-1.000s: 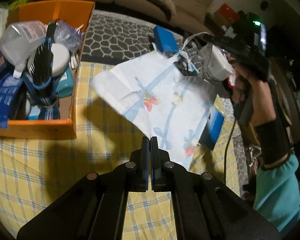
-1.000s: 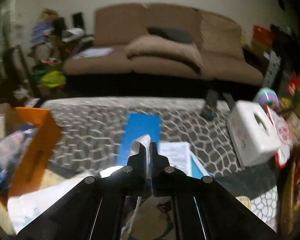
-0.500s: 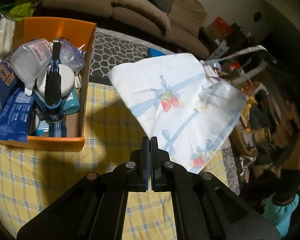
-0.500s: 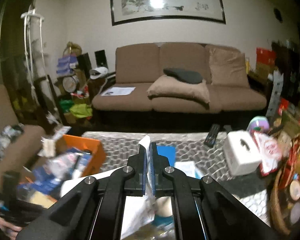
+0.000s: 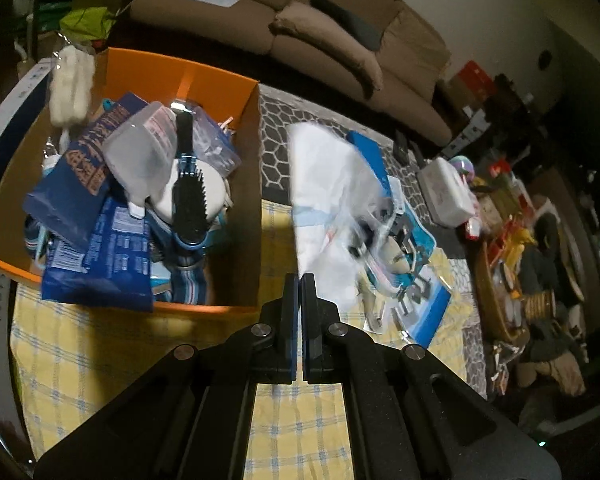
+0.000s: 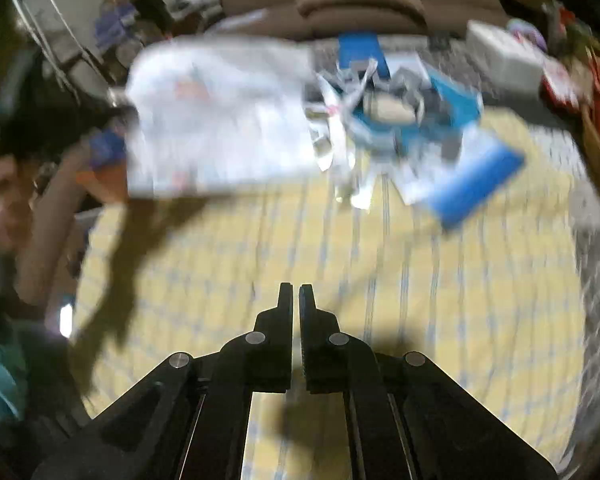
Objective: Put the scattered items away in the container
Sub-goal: 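Lift the white cloth with the left gripper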
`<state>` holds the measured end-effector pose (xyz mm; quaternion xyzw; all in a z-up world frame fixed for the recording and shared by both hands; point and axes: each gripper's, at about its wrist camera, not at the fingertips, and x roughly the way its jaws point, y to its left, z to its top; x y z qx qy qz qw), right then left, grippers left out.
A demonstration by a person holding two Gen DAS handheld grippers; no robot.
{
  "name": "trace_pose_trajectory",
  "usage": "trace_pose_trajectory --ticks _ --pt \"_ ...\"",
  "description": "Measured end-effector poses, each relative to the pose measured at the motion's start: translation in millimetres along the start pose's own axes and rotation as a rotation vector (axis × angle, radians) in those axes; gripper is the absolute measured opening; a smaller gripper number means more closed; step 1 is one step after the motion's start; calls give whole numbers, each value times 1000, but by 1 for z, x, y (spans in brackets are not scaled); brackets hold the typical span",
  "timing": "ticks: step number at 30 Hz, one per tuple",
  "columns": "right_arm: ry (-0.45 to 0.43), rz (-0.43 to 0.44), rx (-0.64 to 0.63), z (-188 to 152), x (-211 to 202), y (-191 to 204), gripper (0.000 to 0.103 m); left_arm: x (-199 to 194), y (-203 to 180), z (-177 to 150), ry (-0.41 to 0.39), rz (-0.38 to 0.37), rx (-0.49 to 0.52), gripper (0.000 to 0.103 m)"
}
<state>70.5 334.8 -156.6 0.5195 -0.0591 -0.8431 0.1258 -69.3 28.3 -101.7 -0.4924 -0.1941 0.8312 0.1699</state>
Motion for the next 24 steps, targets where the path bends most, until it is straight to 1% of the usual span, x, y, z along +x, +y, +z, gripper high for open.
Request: trace_pose_trajectory --ticks 1,3,5,6,7,8,9,10,11,12,14,16,19,21,23,24 --pt "-1 -3 7 -1 0 -1 2 -1 0 0 -3 2 -2 1" --pt "-22 -25 14 10 -6 -5 5 -3 0 -1 -10 8 9 1" --pt "-51 -54 17 30 -11 -12 6 -7 -1 -2 -14 6 16 1" --pt "-63 -55 20 37 -14 -13 6 -9 -2 -3 -15 4 17 1" --pt "-88 -51 29 53 -17 -16 6 -10 -3 -4 -14 4 16 1" --pt "-100 -43 32 61 -18 -18 9 -10 -3 -4 -14 5 15 1" --pt "-109 -34 38 73 -17 -21 15 -10 -2 -5 -15 8 12 1" --pt "-123 -21 52 92 -13 -25 18 -9 -2 -6 -15 13 8 1" --pt "-131 -8 65 104 -8 -28 25 -9 -2 -6 -15 17 5 1" --pt "-132 3 88 119 0 -34 28 -8 -1 -5 -14 19 4 1" --pt "-129 32 153 147 20 -49 28 -6 0 -4 -11 21 3 1" --pt "-110 38 215 176 46 -64 28 -5 0 -4 -10 29 9 1" --pt "-96 2 245 211 79 -76 28 -4 -1 -3 -12 44 20 1" --pt "-102 -21 265 227 94 -82 28 -3 -1 -3 -11 53 29 1" --pt "-118 -26 262 239 105 -85 28 -1 -2 -3 -8 59 35 1" --pt "-119 -45 257 245 112 -86 30 0 -2 -3 -5 63 39 1"
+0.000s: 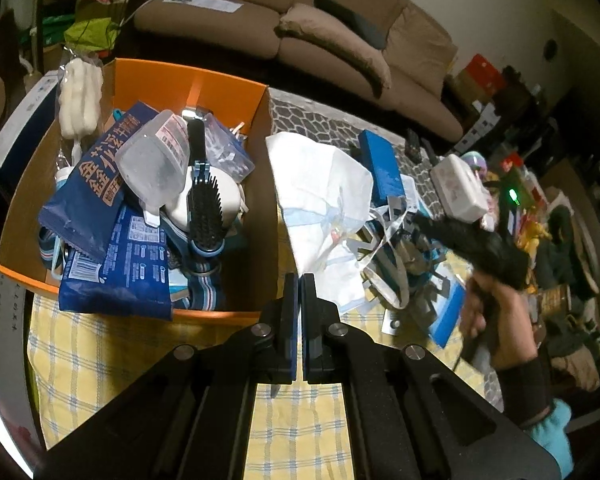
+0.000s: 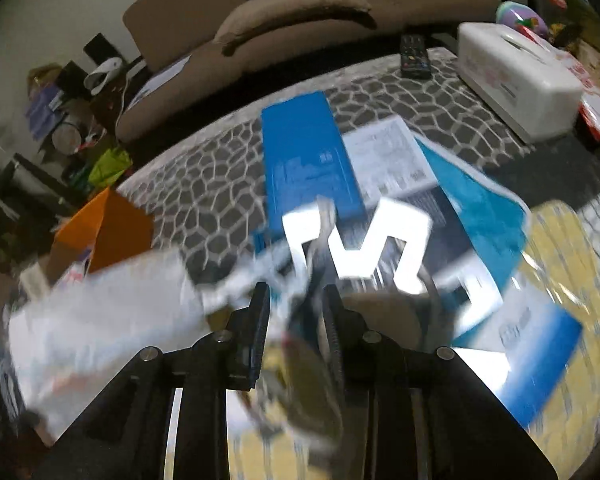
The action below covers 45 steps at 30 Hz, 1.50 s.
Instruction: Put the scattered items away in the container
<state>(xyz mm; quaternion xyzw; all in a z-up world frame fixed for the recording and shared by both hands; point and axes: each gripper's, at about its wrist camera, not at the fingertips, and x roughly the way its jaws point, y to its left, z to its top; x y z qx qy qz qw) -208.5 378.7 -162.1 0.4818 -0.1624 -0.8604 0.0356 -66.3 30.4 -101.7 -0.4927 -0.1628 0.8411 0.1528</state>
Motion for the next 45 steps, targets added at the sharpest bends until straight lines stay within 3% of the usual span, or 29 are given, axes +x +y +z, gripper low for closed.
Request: trace_pose_trajectory --ticks 7,12,15,24,27,33,38,41,43,45 --pt "15 -107 -47 9 29 -3 31 5 -2 -2 16 9 18 1" --pt "-9 -104 -75 15 35 -13 5 5 -2 -2 13 12 26 1" --pt "-45 -109 -111 20 29 -15 3 6 0 -1 15 18 25 1" --pt "-307 146 -216 32 -48 26 2 12 -4 -1 14 18 53 1" --pt "-316 204 -249 24 -74 46 2 13 -4 -1 19 19 58 1" --pt "-267 180 -284 -27 -124 44 2 8 0 -1 42 -5 30 1" --pt "-214 220 -110 -64 -176 -3 3 -5 -2 -5 86 -83 29 1" --pt "-205 133 -89 -81 -193 -18 5 -18 -3 -9 85 -112 17 1" --pt "-185 13 -94 -94 -184 -27 6 -24 -6 -13 90 -60 44 1" --pt "-159 -44 -64 -110 -167 -36 6 -22 -10 -21 118 -6 88 1"
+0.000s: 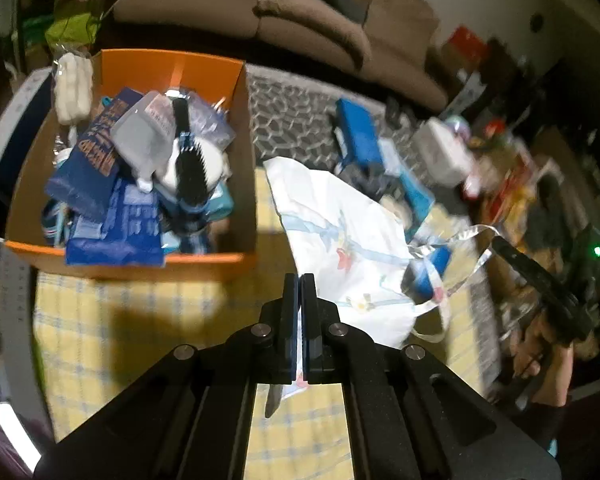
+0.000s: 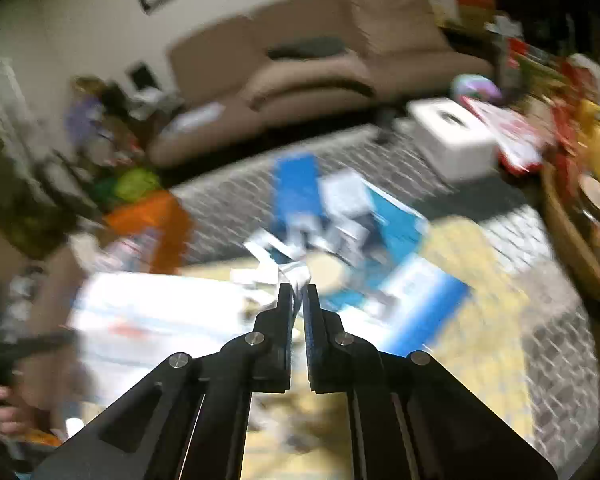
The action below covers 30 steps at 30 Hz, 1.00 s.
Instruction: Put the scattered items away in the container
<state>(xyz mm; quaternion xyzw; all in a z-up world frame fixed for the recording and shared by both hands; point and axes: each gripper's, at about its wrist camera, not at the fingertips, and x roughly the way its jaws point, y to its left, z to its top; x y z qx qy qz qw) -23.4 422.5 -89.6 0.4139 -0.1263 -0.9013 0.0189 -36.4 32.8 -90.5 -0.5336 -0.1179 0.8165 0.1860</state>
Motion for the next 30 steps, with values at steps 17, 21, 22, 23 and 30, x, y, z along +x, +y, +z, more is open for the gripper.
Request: trace_pose_trajectory --ticks 17,21,22,23,30 --pt "235 -266 -126 -35 78 -10 79 83 -8 -44 283 188 87 20" --pt "343 -261 -208 -45 110 2 79 92 -5 -46 298 226 112 30" --pt "356 -256 -225 -45 116 6 79 94 -5 -47 300 230 116 32" --pt "363 -252 -238 -46 119 8 79 95 -6 -47 303 231 119 33" --pt "414 -314 -302 -57 135 11 78 107 3 -49 330 262 112 34"
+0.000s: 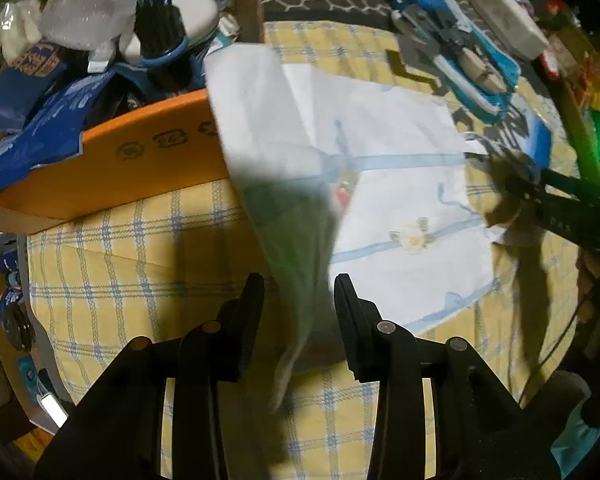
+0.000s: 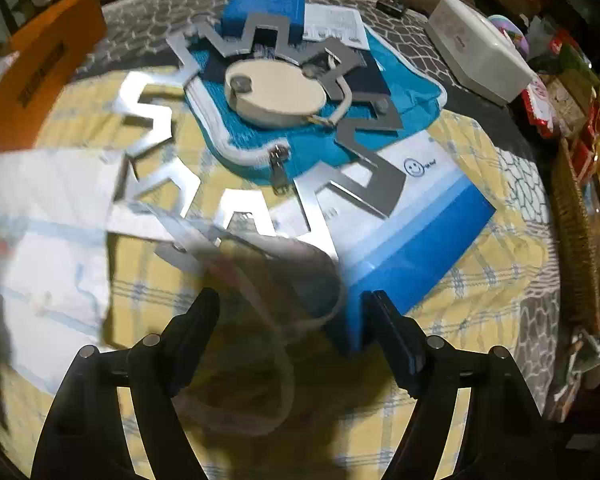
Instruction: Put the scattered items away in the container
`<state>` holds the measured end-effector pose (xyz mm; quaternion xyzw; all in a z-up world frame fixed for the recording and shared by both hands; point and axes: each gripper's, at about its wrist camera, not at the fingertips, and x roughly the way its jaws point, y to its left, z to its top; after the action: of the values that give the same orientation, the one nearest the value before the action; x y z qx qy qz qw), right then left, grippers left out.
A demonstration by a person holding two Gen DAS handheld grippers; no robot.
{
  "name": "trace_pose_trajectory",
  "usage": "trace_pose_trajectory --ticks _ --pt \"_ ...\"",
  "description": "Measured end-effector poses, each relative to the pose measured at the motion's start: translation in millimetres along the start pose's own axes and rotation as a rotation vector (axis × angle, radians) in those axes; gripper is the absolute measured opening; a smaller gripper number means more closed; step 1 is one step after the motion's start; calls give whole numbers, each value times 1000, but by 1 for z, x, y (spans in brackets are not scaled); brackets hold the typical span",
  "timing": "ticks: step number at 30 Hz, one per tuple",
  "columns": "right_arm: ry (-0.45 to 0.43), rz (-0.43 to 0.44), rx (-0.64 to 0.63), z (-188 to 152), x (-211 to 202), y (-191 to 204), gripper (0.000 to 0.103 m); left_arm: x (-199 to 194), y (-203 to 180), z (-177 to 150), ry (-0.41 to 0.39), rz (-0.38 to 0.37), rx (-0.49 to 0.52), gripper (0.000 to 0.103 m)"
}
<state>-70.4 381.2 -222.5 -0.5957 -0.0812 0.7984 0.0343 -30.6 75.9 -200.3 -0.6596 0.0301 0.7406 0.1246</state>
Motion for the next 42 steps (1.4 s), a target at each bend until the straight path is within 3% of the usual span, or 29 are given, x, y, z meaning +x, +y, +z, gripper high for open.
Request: trace_pose_trajectory --ticks 7,11,23,26,28,30,35,42 --pt "14 2 58 -7 7 -18 77 5 7 0 1 12 -17 33" --pt "20 3 53 -6 10 -18 68 1 10 -2 -11 8 -18 33" --pt "22 2 51 -5 11 -16 66 -1 13 2 -18 -3 -35 28" --pt "22 8 53 -5 11 -16 64 0 15 2 -9 -16 -48 21" --pt "18 29 56 -4 10 -17 57 1 16 2 -4 -22 -53 21" --pt "16 61 62 -4 9 -16 40 1 17 2 -6 -23 -54 15" --pt "-1 126 89 -1 4 -17 13 -1 16 2 -17 -29 -48 3" --pt "-82 127 131 5 -17 -23 8 -14 14 1 -60 -10 -17 2"
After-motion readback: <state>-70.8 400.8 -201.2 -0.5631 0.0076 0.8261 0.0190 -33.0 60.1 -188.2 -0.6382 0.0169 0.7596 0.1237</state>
